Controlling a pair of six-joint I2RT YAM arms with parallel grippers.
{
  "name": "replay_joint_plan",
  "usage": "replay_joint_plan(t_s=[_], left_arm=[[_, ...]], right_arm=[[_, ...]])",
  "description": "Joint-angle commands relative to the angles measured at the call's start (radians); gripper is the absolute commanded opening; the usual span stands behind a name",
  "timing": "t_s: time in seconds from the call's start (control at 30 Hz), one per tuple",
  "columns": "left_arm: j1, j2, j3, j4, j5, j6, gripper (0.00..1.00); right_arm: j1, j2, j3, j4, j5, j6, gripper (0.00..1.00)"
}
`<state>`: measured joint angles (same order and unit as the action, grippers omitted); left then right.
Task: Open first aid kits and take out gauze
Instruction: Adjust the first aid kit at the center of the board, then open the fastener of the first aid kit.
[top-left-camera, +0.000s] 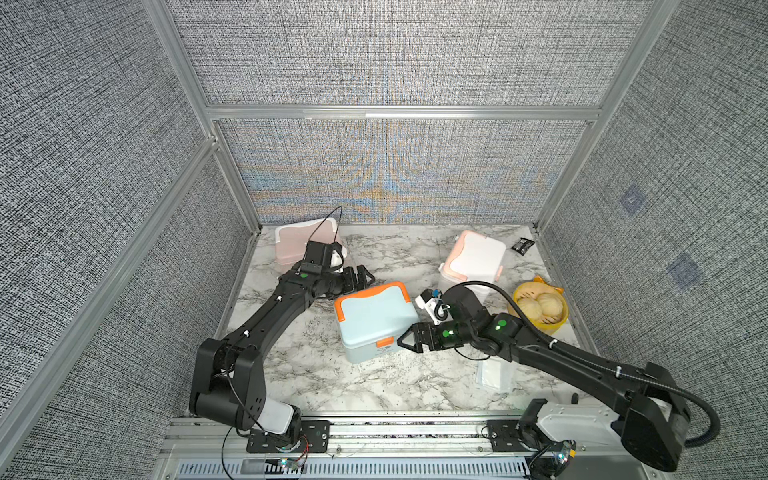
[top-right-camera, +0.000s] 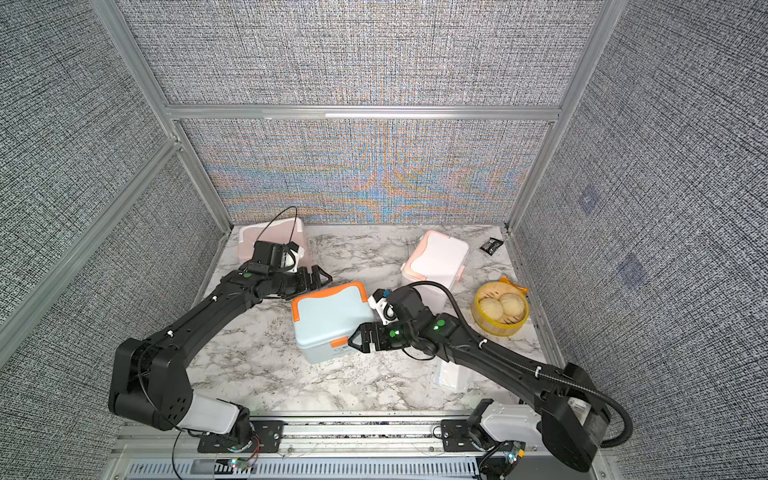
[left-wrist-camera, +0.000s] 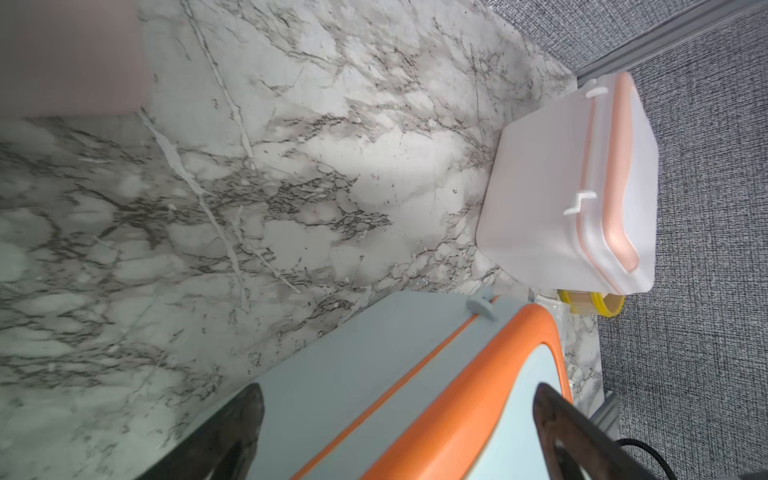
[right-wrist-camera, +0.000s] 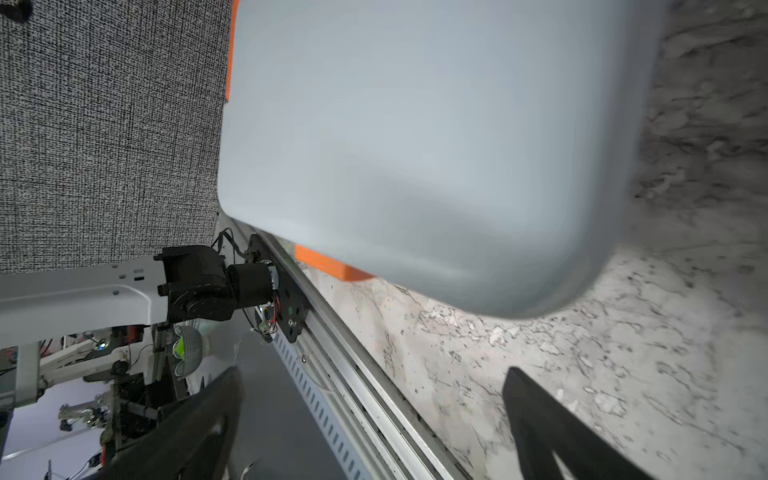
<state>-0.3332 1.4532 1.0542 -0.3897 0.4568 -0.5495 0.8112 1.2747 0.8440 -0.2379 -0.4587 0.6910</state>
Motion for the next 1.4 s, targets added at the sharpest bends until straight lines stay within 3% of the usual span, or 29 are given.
replay_joint_plan(t_s=[0.0,0.2,0.47,0.67,0.77,0.93,1.1,1.37], left_arm=[[-0.024,-0.053,-0.055,0.003,0.012,-0.024,1.0],[-0.034,-0.212,-0.191,-0.023,-0.022,-0.05,0.99],[-0.035,-0.378,-0.252,-0.123,-0.123,-0.04,1.0],[-0.035,-0.525,-0.235,-0.235,-0.276,-0.008,1.0],[-0.035,-0.563,-0.207,-0.276,-0.295,0.003,1.0],[-0.061,-0.495,-0.107,-0.307,-0.225,-0.001,0.95],[-0.132,-0.39,-0.02,-0.324,-0.243,0.019,0.86],[-0.205,-0.232,0.025,-0.276,-0.252,0.037,0.78]], right_arm=[[0.005,0.055,0.011,0.15,-0.026,0.072,0.99],[0.003,0.168,0.062,0.192,-0.009,0.056,0.99],[-0.032,0.279,0.181,0.215,-0.025,0.019,0.99],[-0.062,0.244,0.034,0.413,-0.054,0.103,0.99],[-0.074,0.235,-0.019,0.493,-0.086,0.149,0.99],[-0.079,0.248,-0.072,0.612,-0.107,0.236,0.92],[-0.08,0.282,-0.114,0.756,-0.105,0.343,0.79],[-0.101,0.337,-0.163,0.926,-0.098,0.441,0.7]])
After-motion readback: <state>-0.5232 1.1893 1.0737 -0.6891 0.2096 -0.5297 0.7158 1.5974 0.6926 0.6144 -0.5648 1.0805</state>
